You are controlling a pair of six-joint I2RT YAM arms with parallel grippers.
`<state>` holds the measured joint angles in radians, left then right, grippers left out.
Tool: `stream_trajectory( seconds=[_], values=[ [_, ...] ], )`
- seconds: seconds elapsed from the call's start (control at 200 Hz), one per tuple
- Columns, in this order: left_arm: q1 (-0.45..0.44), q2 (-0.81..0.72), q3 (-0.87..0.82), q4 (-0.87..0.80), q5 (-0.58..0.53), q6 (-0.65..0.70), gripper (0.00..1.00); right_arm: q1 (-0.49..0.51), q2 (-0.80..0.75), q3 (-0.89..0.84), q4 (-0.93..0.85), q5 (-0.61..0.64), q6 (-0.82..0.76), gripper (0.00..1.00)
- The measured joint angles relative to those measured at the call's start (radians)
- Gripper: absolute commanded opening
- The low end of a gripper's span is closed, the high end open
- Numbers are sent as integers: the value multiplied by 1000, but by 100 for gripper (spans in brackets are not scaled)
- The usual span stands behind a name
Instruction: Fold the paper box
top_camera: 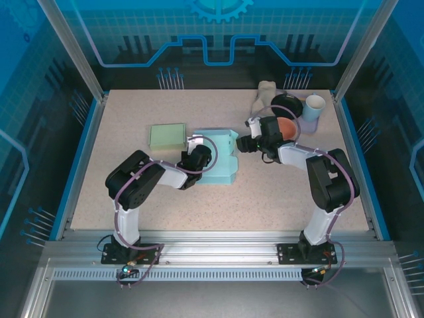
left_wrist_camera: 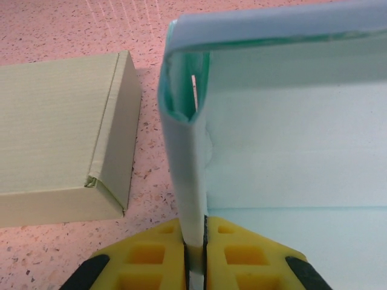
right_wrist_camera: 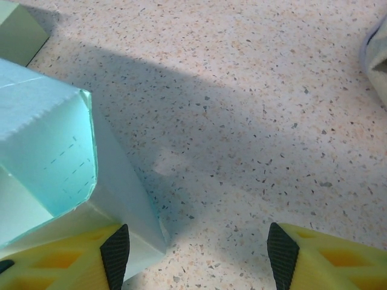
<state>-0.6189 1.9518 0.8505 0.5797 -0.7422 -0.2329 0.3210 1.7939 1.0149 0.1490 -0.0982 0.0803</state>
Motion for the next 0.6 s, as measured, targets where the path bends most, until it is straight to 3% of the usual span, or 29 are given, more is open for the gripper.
stream_trajectory(
  seconds=[0.6],
  values=[
    [-3,0,1,-2,2,0,13,69,15,18,-2,-53,-83,67]
  ],
)
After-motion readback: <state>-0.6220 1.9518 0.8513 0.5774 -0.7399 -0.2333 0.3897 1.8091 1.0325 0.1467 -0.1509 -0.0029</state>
